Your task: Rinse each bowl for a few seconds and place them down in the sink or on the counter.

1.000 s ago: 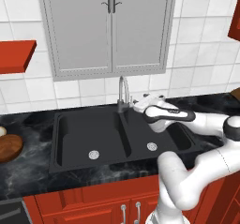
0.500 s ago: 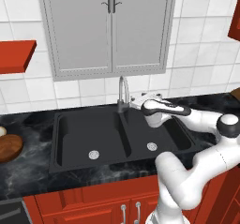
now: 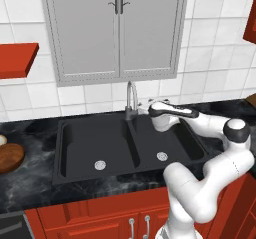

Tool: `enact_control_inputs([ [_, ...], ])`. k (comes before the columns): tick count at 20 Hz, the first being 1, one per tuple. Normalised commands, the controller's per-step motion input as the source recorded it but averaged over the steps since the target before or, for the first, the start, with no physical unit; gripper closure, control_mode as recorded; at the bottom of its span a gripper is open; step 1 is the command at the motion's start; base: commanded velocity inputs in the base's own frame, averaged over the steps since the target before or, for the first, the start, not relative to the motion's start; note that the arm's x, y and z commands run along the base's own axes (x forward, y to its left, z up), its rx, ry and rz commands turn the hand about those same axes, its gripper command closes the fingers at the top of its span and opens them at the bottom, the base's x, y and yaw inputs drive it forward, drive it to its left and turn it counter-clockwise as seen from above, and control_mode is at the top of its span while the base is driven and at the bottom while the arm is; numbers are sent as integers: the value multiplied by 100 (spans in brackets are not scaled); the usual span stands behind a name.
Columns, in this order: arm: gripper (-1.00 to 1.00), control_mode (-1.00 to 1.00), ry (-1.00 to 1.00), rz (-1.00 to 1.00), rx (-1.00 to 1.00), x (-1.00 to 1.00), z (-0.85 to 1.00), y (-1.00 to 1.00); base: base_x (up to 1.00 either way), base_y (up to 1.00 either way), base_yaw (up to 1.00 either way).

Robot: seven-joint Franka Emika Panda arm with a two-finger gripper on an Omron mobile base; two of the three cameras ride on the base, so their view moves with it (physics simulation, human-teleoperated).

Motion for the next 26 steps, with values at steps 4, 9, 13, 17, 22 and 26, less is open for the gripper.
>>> enact_control_inputs([
  [4,-100,-100,5,1,4,22,-27,0,0,0,0],
  [9,-100,-100,2,1,3,24,-24,0,0,0,0],
  [13,-100,-100,0,1,3,29,-18,0,0,0,0],
  [17,-100,-100,0,1,4,31,-19,0,0,0,0],
  [22,-100,-100,0,1,4,29,-20,0,0,0,0],
  [26,-100,-100,0,0,3,30,-20,0,0,0,0],
])
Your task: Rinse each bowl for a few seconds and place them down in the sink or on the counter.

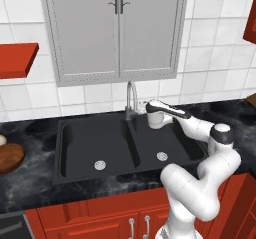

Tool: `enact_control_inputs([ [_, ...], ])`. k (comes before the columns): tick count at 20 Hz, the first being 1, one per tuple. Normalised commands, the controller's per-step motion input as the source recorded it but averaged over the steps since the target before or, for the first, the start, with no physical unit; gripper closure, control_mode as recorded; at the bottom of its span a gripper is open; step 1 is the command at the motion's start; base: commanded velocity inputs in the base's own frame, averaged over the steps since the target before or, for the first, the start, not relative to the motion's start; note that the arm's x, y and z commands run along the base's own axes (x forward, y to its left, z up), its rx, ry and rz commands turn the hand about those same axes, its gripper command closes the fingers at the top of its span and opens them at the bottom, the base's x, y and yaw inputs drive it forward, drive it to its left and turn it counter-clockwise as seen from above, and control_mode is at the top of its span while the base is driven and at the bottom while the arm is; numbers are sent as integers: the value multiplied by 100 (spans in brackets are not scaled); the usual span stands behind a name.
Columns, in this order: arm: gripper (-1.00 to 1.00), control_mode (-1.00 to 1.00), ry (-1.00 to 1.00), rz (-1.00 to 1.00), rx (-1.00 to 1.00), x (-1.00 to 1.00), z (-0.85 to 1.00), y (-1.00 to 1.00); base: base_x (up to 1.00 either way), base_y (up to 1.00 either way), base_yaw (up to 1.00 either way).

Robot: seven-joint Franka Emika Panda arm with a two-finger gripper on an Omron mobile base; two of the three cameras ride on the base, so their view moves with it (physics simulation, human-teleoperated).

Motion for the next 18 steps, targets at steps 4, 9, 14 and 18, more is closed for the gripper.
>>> enact_control_inputs([
  [4,-100,-100,0,0,2,33,-15,0,0,0,0],
  [9,-100,-100,0,0,0,28,-15,0,0,0,0],
  [14,100,-100,0,0,0,6,-22,-1,0,0,0],
  [18,100,-100,0,0,0,0,-21,-7,0,0,0],
])
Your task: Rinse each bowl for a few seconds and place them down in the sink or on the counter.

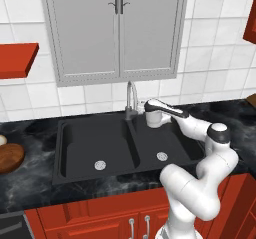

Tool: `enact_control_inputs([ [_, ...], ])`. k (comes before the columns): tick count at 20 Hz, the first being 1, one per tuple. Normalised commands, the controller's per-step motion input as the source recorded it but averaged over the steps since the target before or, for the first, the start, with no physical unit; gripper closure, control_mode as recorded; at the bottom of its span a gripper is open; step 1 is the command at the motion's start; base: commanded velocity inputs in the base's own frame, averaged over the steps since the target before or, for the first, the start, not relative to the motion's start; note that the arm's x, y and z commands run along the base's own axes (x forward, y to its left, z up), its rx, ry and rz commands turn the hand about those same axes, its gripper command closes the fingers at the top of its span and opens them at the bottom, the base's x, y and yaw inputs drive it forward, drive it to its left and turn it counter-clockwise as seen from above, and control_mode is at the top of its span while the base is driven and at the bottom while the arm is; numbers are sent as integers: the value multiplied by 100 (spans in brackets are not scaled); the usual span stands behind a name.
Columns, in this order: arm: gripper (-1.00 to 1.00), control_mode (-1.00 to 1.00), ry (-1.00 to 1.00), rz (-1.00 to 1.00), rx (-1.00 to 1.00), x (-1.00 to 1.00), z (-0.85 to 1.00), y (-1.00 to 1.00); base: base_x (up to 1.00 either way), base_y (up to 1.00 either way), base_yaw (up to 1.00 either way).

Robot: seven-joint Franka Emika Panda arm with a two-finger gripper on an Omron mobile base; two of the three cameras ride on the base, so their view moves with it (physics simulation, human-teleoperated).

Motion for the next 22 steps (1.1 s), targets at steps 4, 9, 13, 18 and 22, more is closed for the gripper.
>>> enact_control_inputs([
  [4,100,-100,0,0,0,0,-19,-20,0,0,0],
  [9,100,-100,3,0,1,3,-20,-37,0,0,0],
  [13,100,-100,7,0,5,7,-25,-57,0,0,0],
  [18,100,-100,9,0,8,12,-26,-71,0,0,0],
  [22,100,-100,10,0,8,15,-35,-70,0,0,0],
])
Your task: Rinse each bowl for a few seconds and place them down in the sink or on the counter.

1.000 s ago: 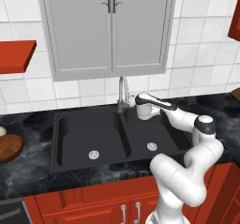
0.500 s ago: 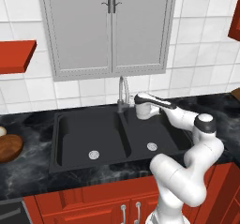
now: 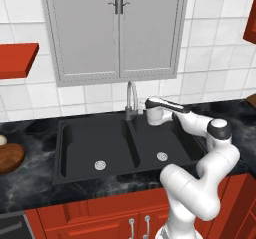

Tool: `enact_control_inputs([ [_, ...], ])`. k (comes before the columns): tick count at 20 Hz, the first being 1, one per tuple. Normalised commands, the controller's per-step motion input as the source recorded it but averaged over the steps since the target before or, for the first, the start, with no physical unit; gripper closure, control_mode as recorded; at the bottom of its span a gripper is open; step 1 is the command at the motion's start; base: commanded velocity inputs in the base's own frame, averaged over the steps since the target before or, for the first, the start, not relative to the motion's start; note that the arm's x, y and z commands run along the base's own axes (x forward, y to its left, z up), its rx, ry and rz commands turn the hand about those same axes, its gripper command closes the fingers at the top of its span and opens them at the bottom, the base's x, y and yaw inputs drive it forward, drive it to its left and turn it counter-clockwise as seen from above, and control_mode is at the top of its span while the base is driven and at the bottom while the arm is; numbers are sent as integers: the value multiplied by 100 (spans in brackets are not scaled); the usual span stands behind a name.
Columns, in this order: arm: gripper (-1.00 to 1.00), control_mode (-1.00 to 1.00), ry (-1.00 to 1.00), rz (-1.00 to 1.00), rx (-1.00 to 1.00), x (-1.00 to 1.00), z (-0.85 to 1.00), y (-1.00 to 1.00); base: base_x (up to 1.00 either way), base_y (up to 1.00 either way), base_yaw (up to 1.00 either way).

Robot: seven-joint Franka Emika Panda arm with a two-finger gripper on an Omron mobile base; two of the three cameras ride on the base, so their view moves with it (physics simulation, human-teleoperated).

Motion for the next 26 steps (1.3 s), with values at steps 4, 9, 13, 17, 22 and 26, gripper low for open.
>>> enact_control_inputs([
  [4,100,-100,10,0,7,10,-41,-62,0,0,0],
  [9,100,-100,9,0,4,2,-42,-54,0,0,0],
  [13,100,-100,8,0,0,0,-35,-39,0,0,0],
  [17,100,-100,13,0,0,-7,-40,-34,0,0,0],
  [22,100,-100,12,0,-1,-21,-47,-39,0,0,0],
  [26,100,-100,9,1,0,-51,-60,-28,0,0,0],
])
